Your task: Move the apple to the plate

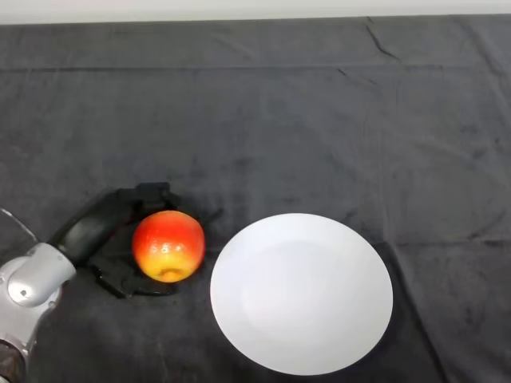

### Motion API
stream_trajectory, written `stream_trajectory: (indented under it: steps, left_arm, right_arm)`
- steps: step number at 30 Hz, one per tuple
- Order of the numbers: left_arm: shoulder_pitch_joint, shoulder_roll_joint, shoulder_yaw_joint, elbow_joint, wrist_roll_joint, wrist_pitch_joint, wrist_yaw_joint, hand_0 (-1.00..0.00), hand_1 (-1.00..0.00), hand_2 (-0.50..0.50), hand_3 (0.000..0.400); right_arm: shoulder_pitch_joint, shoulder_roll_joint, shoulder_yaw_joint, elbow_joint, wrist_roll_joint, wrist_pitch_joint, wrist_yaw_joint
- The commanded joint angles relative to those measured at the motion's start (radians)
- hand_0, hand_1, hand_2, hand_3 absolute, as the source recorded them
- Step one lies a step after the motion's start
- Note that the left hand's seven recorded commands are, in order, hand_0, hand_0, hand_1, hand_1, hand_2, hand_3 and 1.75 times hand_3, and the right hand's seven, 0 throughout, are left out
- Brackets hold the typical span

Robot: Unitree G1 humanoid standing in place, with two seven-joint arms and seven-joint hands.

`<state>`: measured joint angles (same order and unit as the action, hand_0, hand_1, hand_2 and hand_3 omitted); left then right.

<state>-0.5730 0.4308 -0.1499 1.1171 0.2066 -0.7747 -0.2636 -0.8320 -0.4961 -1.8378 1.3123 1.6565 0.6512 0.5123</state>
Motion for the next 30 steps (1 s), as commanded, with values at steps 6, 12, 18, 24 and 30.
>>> stream_trajectory:
  steps: [6,12,18,24,30]
  left_arm:
    - [0.015,0.001,-0.041,-0.078,0.02,-0.004,-0.045,-1.0,-1.0,0.0,0.4]
    - [0.031,-0.006,-0.034,-0.176,0.006,0.019,-0.037,-1.0,-1.0,0.0,0.4]
    - [0.072,-0.048,-0.052,-0.325,0.022,0.056,0.01,-1.0,-1.0,0.0,0.4]
    - [0.109,-0.114,-0.112,-0.414,0.07,0.062,0.089,-1.0,-1.0,0.0,0.4]
    - [0.116,-0.141,-0.184,-0.419,0.08,0.04,0.129,-1.0,-1.0,0.0,0.4]
  right_arm:
    - [0.011,-0.03,-0.0186,-0.001,-0.0024,0.008,-0.0004]
    - [0.011,-0.03,-0.0184,-0.001,-0.0024,0.007,-0.0004]
    - [0.011,-0.029,-0.0178,-0.001,-0.0024,0.007,-0.0005]
    - [0.011,-0.029,-0.017,-0.002,-0.0025,0.007,-0.0005]
    - [0.011,-0.029,-0.0162,-0.003,-0.0026,0.006,-0.0005]
